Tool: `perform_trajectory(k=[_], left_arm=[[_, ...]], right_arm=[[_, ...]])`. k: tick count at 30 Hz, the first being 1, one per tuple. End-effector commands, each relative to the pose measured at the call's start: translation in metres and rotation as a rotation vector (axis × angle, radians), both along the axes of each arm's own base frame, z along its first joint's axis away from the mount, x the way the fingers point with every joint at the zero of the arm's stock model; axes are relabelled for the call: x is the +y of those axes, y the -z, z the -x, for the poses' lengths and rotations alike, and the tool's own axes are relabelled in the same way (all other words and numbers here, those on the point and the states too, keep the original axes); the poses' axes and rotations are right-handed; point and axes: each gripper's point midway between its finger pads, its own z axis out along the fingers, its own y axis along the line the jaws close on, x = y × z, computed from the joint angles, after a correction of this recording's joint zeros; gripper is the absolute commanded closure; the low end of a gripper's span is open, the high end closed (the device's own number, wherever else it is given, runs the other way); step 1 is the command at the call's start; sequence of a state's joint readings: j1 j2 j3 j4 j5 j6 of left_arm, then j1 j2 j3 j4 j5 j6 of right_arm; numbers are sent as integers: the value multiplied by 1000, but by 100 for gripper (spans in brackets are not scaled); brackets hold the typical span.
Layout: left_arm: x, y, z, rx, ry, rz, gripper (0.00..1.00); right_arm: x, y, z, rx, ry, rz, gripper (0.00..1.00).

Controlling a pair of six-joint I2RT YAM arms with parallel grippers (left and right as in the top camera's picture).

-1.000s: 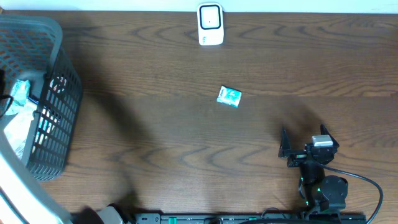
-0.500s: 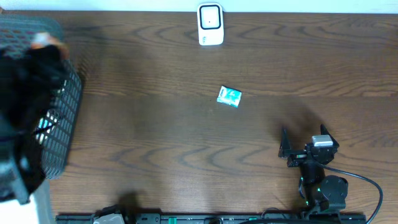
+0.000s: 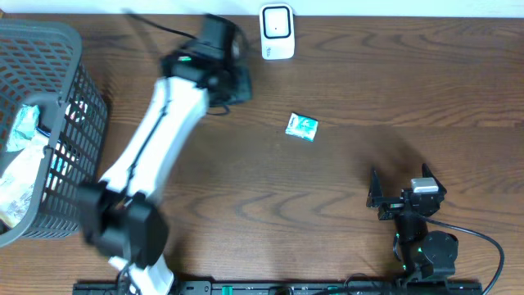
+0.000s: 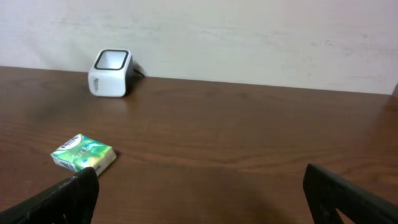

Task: Scan the item barcode
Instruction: 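Hold the orange pack under the scanner, then place it beside the green pack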

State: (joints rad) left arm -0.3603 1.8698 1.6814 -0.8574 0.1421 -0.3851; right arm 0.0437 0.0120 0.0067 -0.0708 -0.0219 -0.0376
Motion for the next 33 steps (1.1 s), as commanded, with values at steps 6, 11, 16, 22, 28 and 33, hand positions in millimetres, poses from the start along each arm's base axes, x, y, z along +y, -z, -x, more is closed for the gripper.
perform_trajectory(k=[6, 11, 16, 22, 28, 33], left_arm=[[-45, 93, -1, 107, 74, -99, 92], [-61, 122, 8, 163, 71, -103, 91], [-89, 123, 15, 150, 71, -66, 83], [-121, 120, 28, 138, 107, -27, 53], [-132, 87, 21, 75, 144, 0, 25], [-124, -24, -3, -136, 207, 85, 23]], right_arm=[[-2, 0, 0, 0, 7, 9, 1], [-2, 0, 0, 0, 8, 9, 1], [-2, 0, 0, 0, 8, 9, 1], [-2, 0, 0, 0, 7, 9, 1], [-2, 0, 0, 0, 7, 9, 1], [-2, 0, 0, 0, 7, 9, 1]])
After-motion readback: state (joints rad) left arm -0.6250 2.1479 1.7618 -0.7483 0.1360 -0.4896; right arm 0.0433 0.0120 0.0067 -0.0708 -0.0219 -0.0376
